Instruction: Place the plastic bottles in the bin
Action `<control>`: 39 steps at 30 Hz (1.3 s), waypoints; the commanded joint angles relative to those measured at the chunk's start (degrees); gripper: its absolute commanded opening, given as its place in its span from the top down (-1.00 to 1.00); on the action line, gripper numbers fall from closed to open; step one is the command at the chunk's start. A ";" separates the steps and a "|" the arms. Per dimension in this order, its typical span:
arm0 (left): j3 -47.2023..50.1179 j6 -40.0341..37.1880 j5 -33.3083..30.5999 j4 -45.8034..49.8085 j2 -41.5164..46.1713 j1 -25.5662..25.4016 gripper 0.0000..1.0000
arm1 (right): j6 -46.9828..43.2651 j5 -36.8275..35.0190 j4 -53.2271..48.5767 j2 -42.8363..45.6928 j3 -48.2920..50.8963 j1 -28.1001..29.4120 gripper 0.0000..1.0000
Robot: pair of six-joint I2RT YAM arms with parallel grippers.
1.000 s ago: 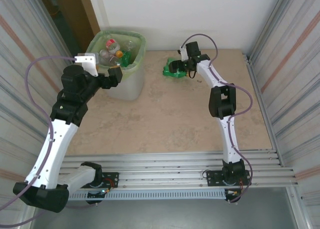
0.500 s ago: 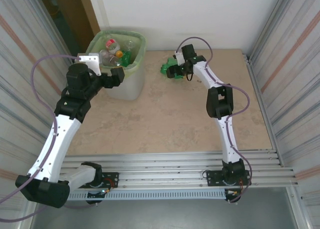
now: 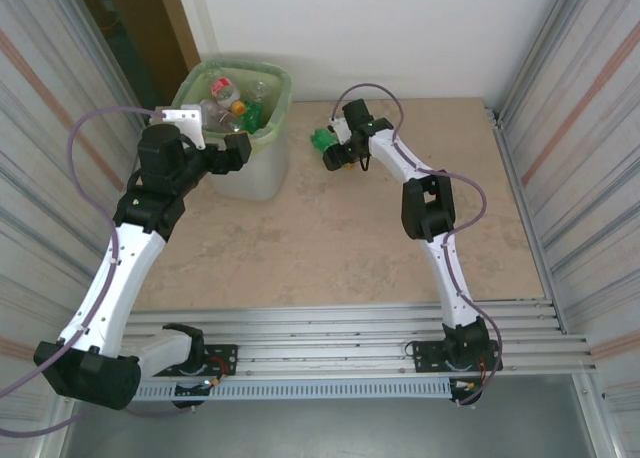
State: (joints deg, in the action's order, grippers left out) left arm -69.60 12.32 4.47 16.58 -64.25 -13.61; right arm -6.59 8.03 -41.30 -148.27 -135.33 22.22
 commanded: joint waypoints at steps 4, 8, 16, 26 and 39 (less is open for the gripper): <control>-0.03 0.57 -0.79 -1.44 0.15 -0.15 -0.97 | -0.42 -1.50 -2.08 -2.55 -1.61 -0.15 -0.23; 0.42 1.15 -1.06 -1.72 0.18 -0.10 -0.97 | -0.37 -1.05 -2.47 -2.26 -1.61 0.19 0.02; 1.27 2.33 -1.91 -1.81 1.70 -0.02 -0.97 | 0.31 -0.47 -1.69 3.96 2.90 1.54 0.52; 0.96 6.76 -2.44 -0.58 2.48 0.37 -0.97 | 3.96 -6.08 10.82 25.78 24.86 4.55 0.82; -1.64 12.91 8.09 -6.03 -0.94 -4.83 -0.97 | 8.12 -11.16 20.68 52.12 46.49 10.04 0.80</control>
State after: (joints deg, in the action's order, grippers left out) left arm -68.84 23.49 9.72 13.37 -64.07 -16.34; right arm -0.58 -1.87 -23.75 -99.90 -90.91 30.92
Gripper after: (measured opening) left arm 0.986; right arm 0.347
